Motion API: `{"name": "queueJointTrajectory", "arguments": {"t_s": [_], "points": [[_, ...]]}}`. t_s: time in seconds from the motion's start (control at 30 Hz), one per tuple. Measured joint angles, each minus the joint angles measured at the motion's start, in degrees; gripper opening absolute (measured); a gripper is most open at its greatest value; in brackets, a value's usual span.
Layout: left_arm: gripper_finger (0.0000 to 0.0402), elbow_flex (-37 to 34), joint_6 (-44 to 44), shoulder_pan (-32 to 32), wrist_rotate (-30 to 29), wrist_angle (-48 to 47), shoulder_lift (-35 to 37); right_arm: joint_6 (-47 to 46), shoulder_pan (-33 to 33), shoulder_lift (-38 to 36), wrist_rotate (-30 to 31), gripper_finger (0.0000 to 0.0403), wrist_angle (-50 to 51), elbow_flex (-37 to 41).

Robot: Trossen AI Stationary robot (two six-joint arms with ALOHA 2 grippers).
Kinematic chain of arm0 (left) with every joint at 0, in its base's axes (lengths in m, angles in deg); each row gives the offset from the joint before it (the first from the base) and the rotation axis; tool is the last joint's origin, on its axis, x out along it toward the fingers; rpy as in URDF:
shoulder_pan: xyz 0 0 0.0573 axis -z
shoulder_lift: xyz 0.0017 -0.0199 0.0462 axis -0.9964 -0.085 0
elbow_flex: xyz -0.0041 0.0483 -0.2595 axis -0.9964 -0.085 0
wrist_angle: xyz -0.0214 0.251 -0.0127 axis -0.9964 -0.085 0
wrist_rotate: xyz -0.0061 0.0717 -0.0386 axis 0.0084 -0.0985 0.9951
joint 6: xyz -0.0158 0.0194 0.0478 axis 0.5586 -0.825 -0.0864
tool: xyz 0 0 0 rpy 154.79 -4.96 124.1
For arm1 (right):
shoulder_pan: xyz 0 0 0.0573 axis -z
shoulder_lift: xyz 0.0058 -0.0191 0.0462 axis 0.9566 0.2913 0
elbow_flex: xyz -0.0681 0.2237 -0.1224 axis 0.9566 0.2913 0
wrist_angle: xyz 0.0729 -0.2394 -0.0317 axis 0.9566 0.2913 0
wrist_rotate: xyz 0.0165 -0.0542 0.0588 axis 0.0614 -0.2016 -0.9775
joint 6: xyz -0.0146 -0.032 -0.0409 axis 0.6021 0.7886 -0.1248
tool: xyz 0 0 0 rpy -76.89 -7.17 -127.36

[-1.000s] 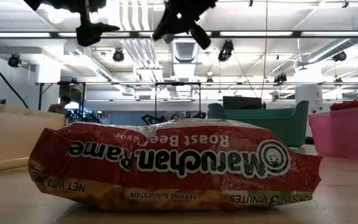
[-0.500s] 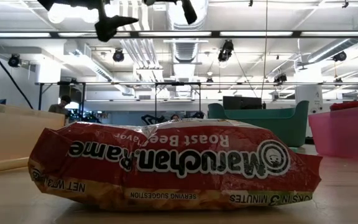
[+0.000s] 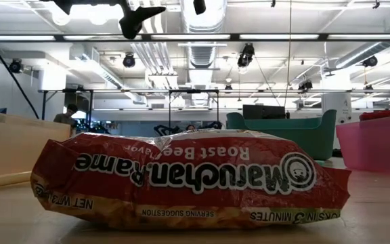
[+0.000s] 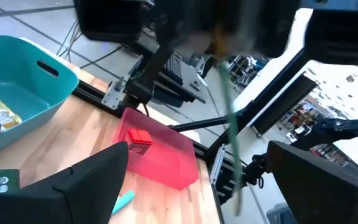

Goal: Pick & Place Food Item
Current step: Put the green spoon into the orange bin

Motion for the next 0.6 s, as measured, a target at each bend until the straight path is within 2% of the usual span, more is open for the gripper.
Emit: {"name": "queueJointTrajectory", "arguments": {"t_s": [0.1,0.2,0.6], "points": [[0.0348,0.0,0.0,0.4,0.4,2.0,0.1,0.0,0.0,0.0,-0.1,0.0008,0.2,0.0],[0.0296,0.1,0.0,0.5,0.5,2.5,0.2,0.2,0.0,0.0,-0.1,0.0008,-0.1,0.0],[0.0021,0.1,2.0,0.5,2.0,2.4,0.2,0.9,0.1,0.0,-1.8,0.0008,-2.6,0.1]]}}
